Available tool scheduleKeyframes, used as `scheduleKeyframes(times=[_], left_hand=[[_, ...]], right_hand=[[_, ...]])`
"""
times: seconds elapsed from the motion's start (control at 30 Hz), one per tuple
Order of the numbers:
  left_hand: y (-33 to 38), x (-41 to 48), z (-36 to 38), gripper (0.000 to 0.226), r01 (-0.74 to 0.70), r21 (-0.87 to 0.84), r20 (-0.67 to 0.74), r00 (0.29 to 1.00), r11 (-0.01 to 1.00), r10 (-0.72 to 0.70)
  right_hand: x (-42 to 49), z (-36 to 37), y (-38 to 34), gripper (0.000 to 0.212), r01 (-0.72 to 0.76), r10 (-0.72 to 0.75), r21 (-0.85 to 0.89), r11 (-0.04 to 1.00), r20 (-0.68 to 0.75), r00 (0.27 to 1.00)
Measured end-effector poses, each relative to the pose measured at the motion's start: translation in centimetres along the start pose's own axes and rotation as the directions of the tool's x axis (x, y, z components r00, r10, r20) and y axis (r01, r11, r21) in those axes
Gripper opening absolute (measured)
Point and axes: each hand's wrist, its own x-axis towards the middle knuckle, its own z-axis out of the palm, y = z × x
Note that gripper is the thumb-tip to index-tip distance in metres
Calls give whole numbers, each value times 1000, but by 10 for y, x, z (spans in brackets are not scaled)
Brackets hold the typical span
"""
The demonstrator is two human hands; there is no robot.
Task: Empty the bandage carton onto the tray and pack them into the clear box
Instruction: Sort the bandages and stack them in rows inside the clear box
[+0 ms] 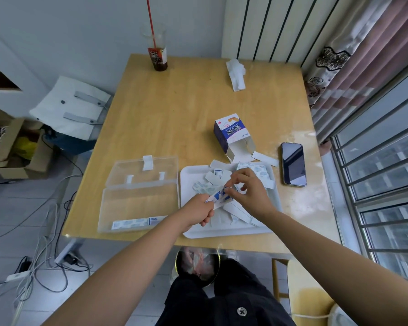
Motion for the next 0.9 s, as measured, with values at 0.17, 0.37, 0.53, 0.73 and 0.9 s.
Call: scheduleKeyframes(times=[0.17,0.37,0.53,0.73,0.9], left_hand=[[1,3,2,26,-28,52,-34,999,998,30],[2,1,2,30,-31,173,-8,999,984,33],[7,0,-2,25,-50,188,-19,998,981,55],[12,-1,-7,22,-41,339,48,999,940,27],[16,-3,-5,17,-43,382,41,999,923,29]], right_hand=[[-5,1,9,13,-207,207,43,977,-2,978],[-1,-1,12,15,-381,354,176,908,165,920],[-1,-5,5,19,-352,286,84,932,426,859],[1,0,-8,10,-388,297,170,906,396,869],[4,7,-12,29,-382,312,141,913,358,880]])
